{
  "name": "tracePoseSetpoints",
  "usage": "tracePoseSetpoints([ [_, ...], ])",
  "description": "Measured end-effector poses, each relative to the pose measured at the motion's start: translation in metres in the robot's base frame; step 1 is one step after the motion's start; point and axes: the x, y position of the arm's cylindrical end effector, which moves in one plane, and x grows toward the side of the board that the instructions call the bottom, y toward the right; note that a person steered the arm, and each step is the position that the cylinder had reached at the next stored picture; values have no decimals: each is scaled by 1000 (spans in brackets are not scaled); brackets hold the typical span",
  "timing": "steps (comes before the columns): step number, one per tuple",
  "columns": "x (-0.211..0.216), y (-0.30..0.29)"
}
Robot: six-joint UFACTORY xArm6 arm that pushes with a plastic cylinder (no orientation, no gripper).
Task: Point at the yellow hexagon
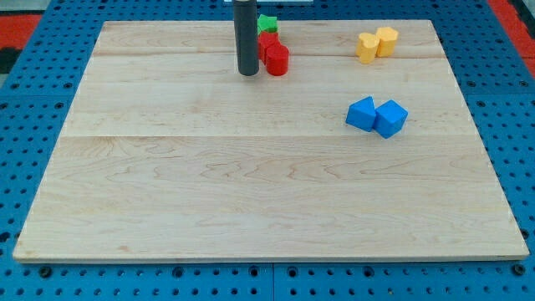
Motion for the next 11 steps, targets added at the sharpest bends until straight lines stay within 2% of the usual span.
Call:
tracePoseSetpoints([
  [3, 33, 52],
  [5, 23, 108],
  [7, 21, 128],
  [8, 15, 174],
  [9, -8, 304],
  [10, -74, 351],
  [11, -110, 337],
])
